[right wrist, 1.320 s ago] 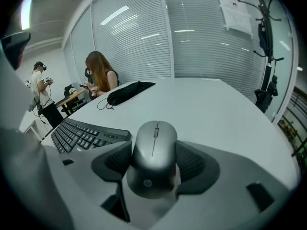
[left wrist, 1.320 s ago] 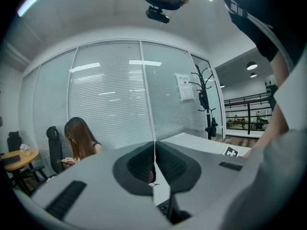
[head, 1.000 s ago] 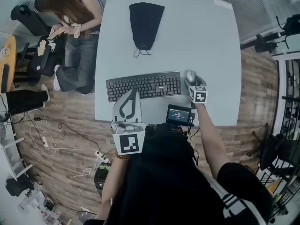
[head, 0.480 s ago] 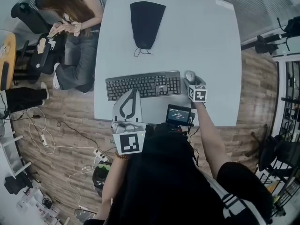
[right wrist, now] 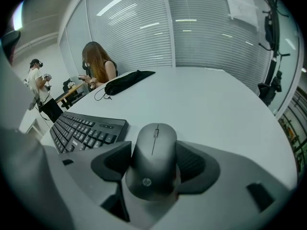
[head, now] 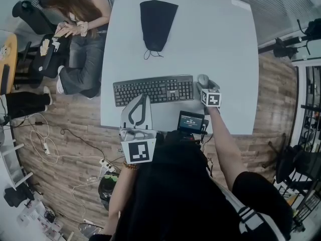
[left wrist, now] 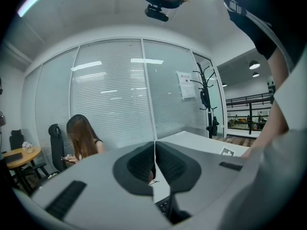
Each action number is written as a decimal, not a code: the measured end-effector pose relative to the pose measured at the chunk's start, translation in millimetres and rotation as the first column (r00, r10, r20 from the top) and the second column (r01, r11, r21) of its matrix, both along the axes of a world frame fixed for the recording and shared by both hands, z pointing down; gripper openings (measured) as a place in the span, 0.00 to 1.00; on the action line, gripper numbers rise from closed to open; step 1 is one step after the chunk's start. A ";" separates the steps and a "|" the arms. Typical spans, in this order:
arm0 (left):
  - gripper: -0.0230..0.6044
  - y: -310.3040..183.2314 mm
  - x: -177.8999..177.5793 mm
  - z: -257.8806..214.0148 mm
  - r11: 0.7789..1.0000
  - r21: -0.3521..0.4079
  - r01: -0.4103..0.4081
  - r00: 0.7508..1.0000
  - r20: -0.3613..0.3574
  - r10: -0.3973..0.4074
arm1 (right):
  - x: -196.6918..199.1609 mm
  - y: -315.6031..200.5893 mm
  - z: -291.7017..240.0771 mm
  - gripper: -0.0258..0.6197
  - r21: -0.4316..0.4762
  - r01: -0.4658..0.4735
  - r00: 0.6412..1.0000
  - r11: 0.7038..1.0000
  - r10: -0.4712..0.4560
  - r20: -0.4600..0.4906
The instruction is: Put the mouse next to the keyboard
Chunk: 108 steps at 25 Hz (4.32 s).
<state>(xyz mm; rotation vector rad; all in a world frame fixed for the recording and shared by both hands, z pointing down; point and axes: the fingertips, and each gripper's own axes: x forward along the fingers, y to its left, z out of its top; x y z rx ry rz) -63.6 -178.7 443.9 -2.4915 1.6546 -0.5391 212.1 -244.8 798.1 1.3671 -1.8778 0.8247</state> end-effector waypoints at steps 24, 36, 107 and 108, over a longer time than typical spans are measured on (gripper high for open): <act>0.06 1.1 -2.3 -11.6 0.998 0.055 -0.018 1.000 -0.023 0.019 | -0.3 -4.7 -20.8 0.52 0.017 -0.014 1.000 1.000 0.015 -0.009; 0.06 -10.0 -2.5 -30.9 0.992 0.120 -0.042 0.999 -0.026 0.045 | 1.8 -23.7 -76.9 0.51 0.140 -0.049 0.998 0.989 0.045 0.032; 0.06 -12.1 2.0 -107.0 0.959 0.285 0.012 0.948 -0.308 0.079 | -103.8 71.4 -469.8 0.07 0.893 0.145 0.989 0.426 -0.043 -0.140; 0.06 -9.3 2.4 -106.1 0.959 0.285 0.009 0.948 -0.308 0.083 | -102.0 74.4 -465.8 0.07 0.885 0.145 0.989 0.443 -0.036 -0.144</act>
